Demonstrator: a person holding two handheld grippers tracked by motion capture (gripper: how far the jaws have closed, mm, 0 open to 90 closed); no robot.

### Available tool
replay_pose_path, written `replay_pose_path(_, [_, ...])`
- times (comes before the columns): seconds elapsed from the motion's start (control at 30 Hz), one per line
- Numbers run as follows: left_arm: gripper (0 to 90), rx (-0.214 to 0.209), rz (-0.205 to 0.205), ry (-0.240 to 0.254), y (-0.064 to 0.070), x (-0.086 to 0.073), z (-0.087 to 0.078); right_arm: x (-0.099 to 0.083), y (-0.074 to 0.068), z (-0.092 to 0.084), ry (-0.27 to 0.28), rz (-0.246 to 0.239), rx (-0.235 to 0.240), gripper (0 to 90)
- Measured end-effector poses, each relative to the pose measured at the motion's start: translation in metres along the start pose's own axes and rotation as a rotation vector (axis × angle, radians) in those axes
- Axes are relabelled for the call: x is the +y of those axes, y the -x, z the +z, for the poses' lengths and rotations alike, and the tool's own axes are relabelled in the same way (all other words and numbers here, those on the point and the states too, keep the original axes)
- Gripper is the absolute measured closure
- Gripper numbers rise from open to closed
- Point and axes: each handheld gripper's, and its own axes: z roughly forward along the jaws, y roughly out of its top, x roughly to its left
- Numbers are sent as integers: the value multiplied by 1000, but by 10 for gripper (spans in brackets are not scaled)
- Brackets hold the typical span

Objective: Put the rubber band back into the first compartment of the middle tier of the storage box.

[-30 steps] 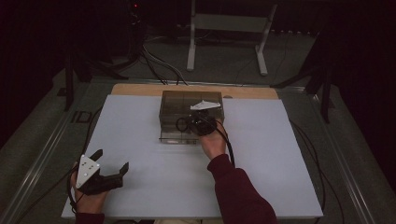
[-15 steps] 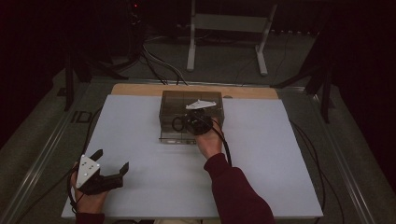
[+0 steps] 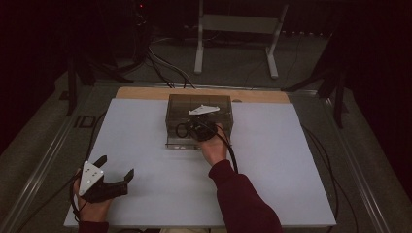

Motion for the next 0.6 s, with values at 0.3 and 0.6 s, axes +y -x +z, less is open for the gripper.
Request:
replay_pose_path(0.3, [2,-2,0,-1,0,0,0,-4,-4,9,-28,-4,-2,873])
replay_pose_path(0.6, [2,-3,-1,1,0,0,0,-5,-9,8,3,-54,65,460])
